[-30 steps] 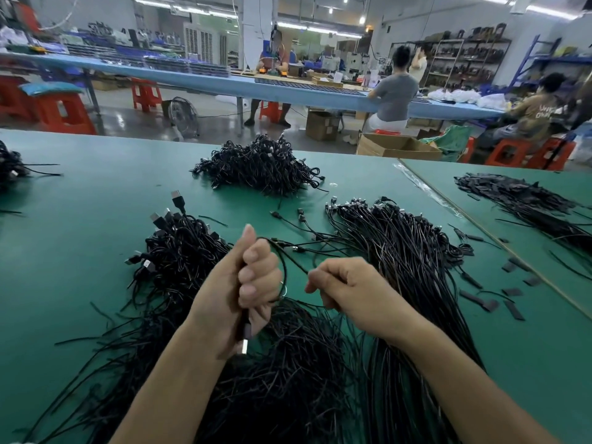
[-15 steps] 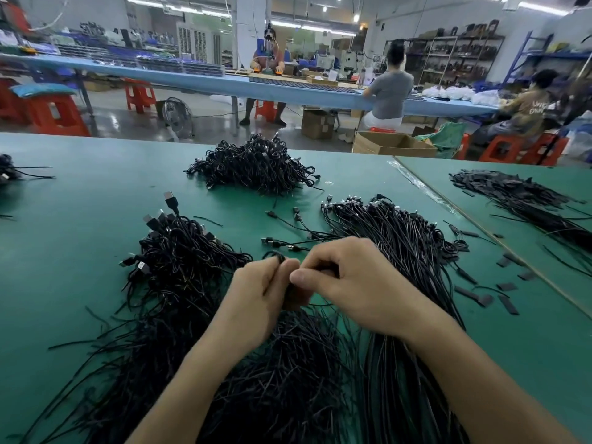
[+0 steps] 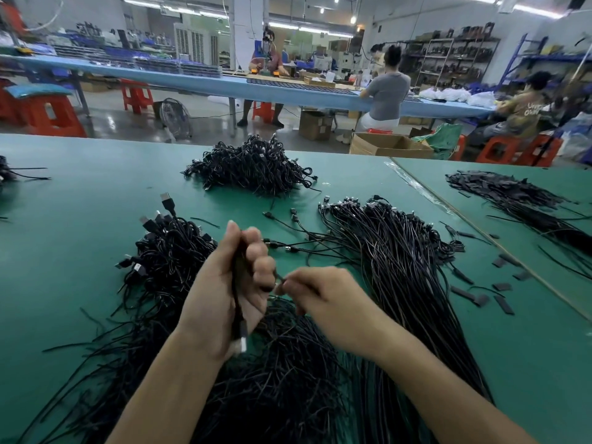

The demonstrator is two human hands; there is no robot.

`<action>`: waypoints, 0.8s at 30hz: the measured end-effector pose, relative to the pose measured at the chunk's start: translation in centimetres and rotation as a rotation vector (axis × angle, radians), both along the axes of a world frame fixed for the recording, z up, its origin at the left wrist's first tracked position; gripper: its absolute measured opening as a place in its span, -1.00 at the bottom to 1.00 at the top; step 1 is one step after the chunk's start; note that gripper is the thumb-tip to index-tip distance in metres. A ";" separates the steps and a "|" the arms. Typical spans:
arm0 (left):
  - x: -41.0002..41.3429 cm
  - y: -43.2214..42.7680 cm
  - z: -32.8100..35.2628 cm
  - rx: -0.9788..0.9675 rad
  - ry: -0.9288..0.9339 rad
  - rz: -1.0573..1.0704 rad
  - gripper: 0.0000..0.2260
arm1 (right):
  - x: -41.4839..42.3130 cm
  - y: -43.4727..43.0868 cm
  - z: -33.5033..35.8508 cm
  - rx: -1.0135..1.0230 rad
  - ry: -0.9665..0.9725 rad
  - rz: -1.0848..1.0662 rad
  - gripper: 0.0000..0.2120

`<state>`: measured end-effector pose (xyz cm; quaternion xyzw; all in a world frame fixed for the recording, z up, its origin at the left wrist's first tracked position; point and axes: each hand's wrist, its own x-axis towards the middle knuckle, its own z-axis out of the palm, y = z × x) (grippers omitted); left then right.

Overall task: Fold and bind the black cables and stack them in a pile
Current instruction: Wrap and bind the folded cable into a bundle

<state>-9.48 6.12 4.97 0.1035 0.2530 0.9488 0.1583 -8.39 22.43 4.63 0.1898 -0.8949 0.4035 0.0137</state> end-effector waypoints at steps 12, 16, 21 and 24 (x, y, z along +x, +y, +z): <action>0.3 1.9 -2.5 -1.188 0.547 0.230 -0.51 | 1.2 2.0 2.7 0.169 0.132 0.053 -0.87; 0.9 1.2 -1.3 -1.013 0.435 -0.031 -0.43 | 1.1 2.2 3.1 -0.180 0.125 0.041 -0.90; 1.3 -0.1 -0.8 -0.790 0.336 -0.284 -0.52 | 1.0 2.2 3.4 -0.381 -0.094 0.215 -0.87; 1.2 -0.1 -1.0 -0.856 0.349 -0.256 -0.50 | 0.7 2.1 3.4 -0.310 -0.096 0.196 -0.88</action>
